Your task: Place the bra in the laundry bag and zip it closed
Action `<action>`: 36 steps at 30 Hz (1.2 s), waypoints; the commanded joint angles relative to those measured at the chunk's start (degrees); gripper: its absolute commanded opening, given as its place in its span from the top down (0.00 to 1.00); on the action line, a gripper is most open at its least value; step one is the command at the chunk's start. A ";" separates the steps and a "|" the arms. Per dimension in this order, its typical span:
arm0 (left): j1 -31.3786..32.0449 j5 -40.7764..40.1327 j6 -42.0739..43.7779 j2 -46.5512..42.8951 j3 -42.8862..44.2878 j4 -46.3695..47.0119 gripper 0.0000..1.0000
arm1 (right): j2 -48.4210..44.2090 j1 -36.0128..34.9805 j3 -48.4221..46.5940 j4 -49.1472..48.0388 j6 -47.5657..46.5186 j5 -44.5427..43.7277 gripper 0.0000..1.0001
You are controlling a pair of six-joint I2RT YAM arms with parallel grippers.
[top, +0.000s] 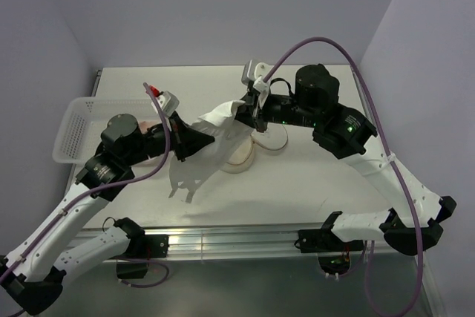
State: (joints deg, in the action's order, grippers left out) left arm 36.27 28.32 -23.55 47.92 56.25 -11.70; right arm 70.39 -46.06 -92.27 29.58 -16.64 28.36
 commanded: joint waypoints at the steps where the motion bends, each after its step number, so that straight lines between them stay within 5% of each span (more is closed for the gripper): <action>1: 0.29 -7.12 -0.87 0.59 -0.35 2.47 1.00 | -4.12 0.27 1.91 -5.23 1.61 -0.68 0.99; 10: 0.20 -17.59 -6.33 3.49 0.18 7.39 1.00 | -15.45 -3.76 23.49 -17.18 9.25 0.82 0.43; 13: 0.29 -18.21 -7.38 3.32 0.00 9.68 1.00 | -19.93 -4.56 30.19 -20.00 11.89 0.56 0.32; 22: 0.20 -18.47 -7.47 1.48 -2.10 11.70 1.00 | -26.09 -4.56 36.11 -19.38 14.01 1.08 0.12; 27: 0.29 -16.81 -7.48 -0.90 -4.39 15.22 1.00 | -26.18 -4.56 34.44 -17.10 12.34 -0.47 0.09; 36: 0.38 -6.62 -6.07 -3.27 -8.08 18.65 1.00 | -16.87 -3.60 26.54 -14.48 7.33 -7.26 0.02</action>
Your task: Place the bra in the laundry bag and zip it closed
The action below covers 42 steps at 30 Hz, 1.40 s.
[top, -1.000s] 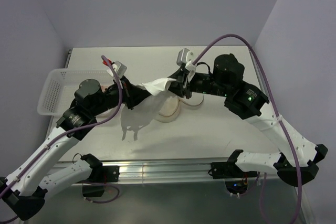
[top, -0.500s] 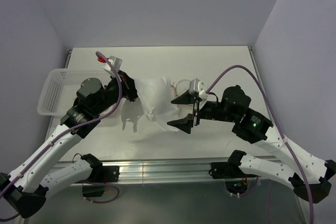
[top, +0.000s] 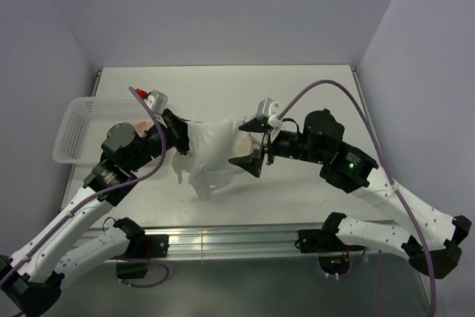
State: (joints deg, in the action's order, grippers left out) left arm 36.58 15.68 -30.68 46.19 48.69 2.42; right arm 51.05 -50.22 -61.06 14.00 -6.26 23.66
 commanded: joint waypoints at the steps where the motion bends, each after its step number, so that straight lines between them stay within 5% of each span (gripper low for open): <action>1: -0.01 7.77 1.41 -1.81 -0.87 4.27 1.00 | 3.52 0.73 -6.25 1.99 -4.45 -2.31 0.02; 17: 0.07 18.51 1.41 -7.34 -5.97 7.78 1.00 | 11.71 4.34 -4.78 0.68 -4.02 23.70 0.00; 20: -0.01 19.12 2.02 -7.08 -5.71 7.08 1.00 | 9.52 4.34 0.31 -7.56 0.45 26.35 0.03; 24: -0.01 19.21 1.67 -6.91 -6.50 7.61 1.00 | 8.63 4.34 3.57 -11.09 3.44 27.32 0.16; 26: 0.07 19.91 1.24 -7.26 -6.76 8.13 1.00 | 8.63 4.34 4.37 -12.94 4.94 27.06 0.34; 30: 0.16 19.82 1.76 -7.35 -6.41 7.17 1.00 | 9.16 4.25 5.07 -13.73 6.08 27.40 0.41; 33: 0.16 20.27 1.41 -7.52 -6.50 7.34 0.98 | 9.77 4.34 5.07 -15.24 8.20 26.70 0.71; 37: 0.25 18.42 2.81 -8.57 -5.53 4.79 0.82 | 9.86 4.34 6.12 -15.58 8.81 26.09 0.80; 41: 0.16 14.48 5.44 -9.54 -3.52 -0.20 0.41 | 9.16 4.42 6.38 -14.44 8.02 24.07 0.88; 42: 0.16 11.24 5.80 -9.81 -2.38 -1.52 0.37 | 8.64 4.51 6.48 -14.44 8.11 23.72 0.90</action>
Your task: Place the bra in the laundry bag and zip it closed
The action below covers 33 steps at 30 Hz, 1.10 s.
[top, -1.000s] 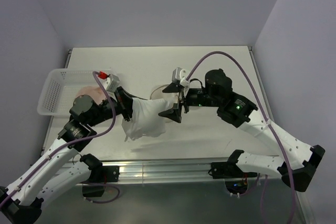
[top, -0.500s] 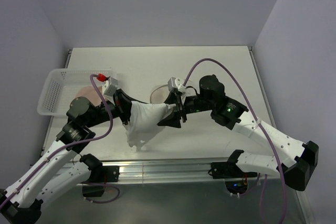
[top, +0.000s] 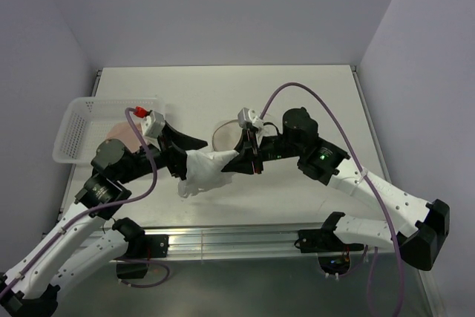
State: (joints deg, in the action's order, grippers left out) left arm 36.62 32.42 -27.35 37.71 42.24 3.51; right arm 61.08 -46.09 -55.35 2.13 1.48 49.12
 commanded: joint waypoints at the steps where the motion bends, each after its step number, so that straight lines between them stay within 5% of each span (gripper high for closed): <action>1: 0.12 -7.79 2.48 -2.20 4.34 -4.54 0.34 | -1.49 0.56 0.86 -2.57 0.54 -2.53 0.91; 8: 0.12 -25.12 3.45 -8.44 6.54 -9.83 0.11 | -3.51 3.37 2.53 -6.88 5.55 -3.51 1.00; 13: 0.20 -32.06 3.37 -8.80 8.82 -15.72 0.12 | -3.95 4.25 3.32 -8.90 7.58 -5.26 1.00; 19: 0.20 -41.64 -3.30 -7.49 4.53 -17.48 0.26 | -7.19 5.22 4.81 -9.69 11.08 -13.94 1.00; 24: 0.20 -39.63 -7.44 -0.03 0.83 -15.82 0.34 | -11.33 5.30 4.55 -6.01 12.59 -31.07 1.00; 33: 0.20 -40.07 -15.18 13.05 -4.36 -3.51 0.51 | -18.10 5.30 8.77 -8.19 15.22 -47.01 1.00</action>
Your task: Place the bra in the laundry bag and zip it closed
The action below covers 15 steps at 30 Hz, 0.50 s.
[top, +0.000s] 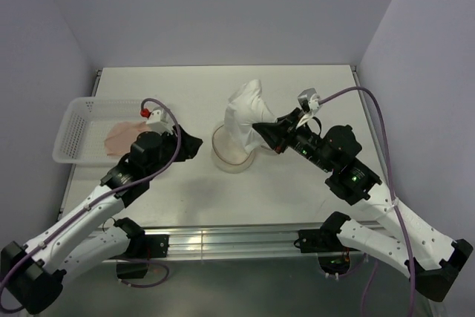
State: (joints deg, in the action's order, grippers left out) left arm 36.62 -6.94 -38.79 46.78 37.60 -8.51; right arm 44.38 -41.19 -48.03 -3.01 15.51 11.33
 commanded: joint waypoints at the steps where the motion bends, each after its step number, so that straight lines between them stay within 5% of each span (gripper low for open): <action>1: 0.12 -0.97 -3.84 5.49 0.36 10.25 0.52 | -1.66 0.50 2.23 -3.41 1.10 -9.22 1.00; 15: 0.20 0.70 -1.47 27.12 2.12 21.25 0.51 | 1.15 0.41 6.72 -8.77 2.86 -6.06 1.00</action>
State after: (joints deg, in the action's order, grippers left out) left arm 36.62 -7.35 -41.36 71.16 37.39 8.12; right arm 45.36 -41.08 -41.87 -5.50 17.26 5.28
